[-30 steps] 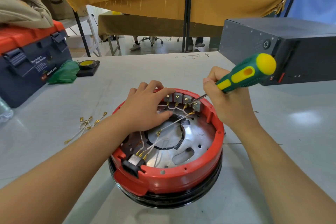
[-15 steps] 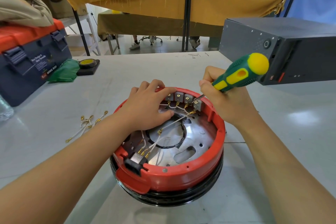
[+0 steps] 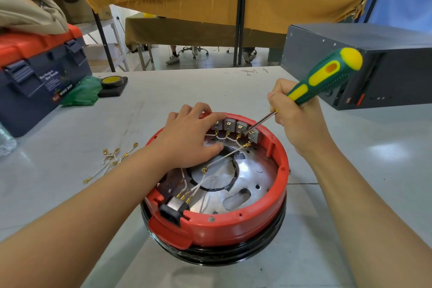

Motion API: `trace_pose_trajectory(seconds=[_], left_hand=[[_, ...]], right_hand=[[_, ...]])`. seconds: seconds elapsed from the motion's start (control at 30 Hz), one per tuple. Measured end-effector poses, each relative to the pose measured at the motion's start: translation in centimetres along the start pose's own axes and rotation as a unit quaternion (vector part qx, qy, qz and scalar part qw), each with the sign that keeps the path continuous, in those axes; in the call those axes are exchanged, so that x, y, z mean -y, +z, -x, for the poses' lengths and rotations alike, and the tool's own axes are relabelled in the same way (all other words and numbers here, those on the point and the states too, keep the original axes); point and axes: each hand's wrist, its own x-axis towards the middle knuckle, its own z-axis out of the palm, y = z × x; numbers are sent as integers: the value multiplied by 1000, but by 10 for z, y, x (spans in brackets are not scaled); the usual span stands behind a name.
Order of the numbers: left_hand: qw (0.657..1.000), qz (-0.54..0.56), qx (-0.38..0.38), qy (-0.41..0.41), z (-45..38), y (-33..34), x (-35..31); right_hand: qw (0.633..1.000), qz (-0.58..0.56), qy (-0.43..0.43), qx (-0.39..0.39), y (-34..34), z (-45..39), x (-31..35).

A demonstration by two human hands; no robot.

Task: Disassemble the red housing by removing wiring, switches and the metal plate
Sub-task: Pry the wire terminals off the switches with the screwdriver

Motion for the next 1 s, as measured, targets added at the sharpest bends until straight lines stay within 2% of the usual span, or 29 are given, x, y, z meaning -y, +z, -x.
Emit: trace_pose_trajectory(seconds=[0.2,0.33,0.47,0.57,0.77,0.9,1.0], left_hand=[[1000,4,-2,-1,-1,1,0],[1000,8,-5,-1,1,1,0],[1000,8,-9,1,0,1,1],[1000,10,-10,2,0,1,1],[1000,7,-8,0,0,2,1],[1000,7,-9,-1,0,2,1],[1000,6,-8,-1,0,1,1]], right_hand=[[997,-56,51,10,9,4,-5],[999,-37,18,20,14,7,-3],[998,-55,9,-22,5,9,-1],[999,-24,-19,-35,0,11,2],[989,103,-104,-10,2,17,8],[986,116,-119,5,4,18,9],[987,113,-105,46,2,17,10]])
